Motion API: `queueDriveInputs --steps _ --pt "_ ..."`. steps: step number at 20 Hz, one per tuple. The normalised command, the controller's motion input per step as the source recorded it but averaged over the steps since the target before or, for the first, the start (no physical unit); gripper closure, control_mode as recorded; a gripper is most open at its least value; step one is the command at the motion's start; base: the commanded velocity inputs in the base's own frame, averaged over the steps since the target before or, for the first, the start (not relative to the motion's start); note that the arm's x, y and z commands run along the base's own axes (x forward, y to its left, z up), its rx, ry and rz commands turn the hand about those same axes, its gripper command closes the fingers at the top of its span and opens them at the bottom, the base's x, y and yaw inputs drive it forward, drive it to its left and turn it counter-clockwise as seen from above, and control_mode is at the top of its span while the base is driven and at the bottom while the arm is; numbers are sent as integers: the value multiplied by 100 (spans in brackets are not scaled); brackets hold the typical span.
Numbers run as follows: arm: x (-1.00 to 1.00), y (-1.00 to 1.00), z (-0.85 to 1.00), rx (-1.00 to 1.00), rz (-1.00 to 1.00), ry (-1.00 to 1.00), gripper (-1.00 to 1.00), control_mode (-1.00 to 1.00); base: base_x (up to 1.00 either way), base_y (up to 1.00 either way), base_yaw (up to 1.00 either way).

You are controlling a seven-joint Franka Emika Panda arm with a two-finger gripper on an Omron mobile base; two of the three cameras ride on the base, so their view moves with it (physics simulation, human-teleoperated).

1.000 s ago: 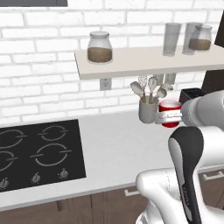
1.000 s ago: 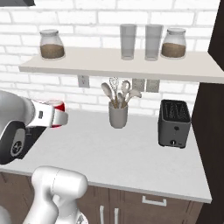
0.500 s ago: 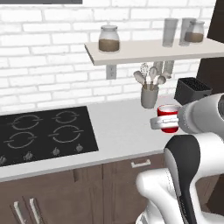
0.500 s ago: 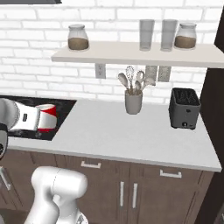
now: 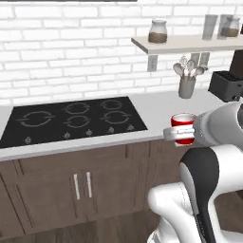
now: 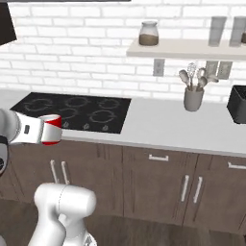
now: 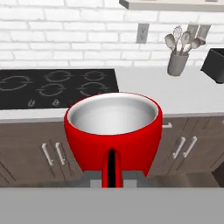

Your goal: Gather all objects into one cabinet and sort the glasses and bowls to opposite sides.

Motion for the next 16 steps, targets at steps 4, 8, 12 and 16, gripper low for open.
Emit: queueDriveInputs --steps 4,8,12,16 --pt "0 0 0 0 0 0 100 100 -60 100 6" --pt "0 0 0 0 0 0 100 100 -38 100 3" --pt "0 0 0 0 0 0 100 100 -25 100 2" --pt "0 0 0 0 0 0 100 100 -23 100 1"
